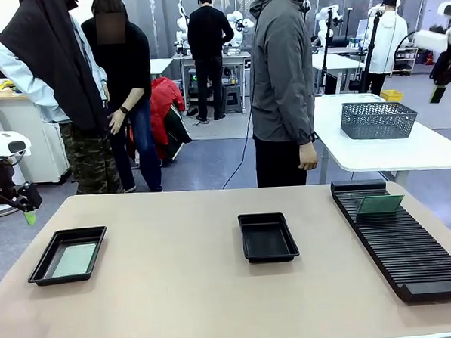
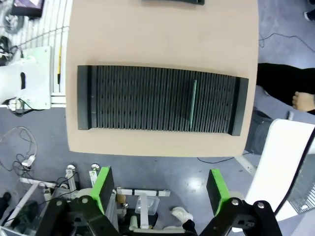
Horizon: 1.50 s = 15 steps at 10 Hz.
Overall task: Inspect and transfer BCBs to ESD trays.
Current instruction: Pick up the Blank PCB from the PCB Rack and place it in the right ESD tray.
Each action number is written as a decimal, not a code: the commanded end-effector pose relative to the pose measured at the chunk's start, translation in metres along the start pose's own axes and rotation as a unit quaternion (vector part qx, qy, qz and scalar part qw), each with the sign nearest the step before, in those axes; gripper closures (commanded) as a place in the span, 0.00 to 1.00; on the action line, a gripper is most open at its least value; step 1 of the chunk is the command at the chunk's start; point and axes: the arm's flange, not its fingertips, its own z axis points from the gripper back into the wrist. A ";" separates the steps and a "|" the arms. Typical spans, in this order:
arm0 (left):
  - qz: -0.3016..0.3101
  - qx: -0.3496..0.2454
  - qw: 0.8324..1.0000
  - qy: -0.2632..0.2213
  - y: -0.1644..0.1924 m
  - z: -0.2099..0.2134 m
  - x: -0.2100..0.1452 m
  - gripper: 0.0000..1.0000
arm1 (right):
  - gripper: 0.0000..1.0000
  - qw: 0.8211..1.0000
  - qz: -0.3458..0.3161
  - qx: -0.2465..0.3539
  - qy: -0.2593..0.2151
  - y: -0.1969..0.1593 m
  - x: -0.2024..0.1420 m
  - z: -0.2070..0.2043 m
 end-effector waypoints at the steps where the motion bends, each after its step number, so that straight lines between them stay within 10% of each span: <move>1: 0.000 0.000 1.000 -0.002 0.000 -0.001 0.001 0.00 | 0.00 1.000 0.020 -0.014 -0.013 0.002 -0.005 -0.034; 15: 0.000 0.000 1.000 -0.002 0.000 -0.001 0.001 0.00 | 0.00 0.998 0.025 -0.048 -0.017 -0.054 -0.023 -0.252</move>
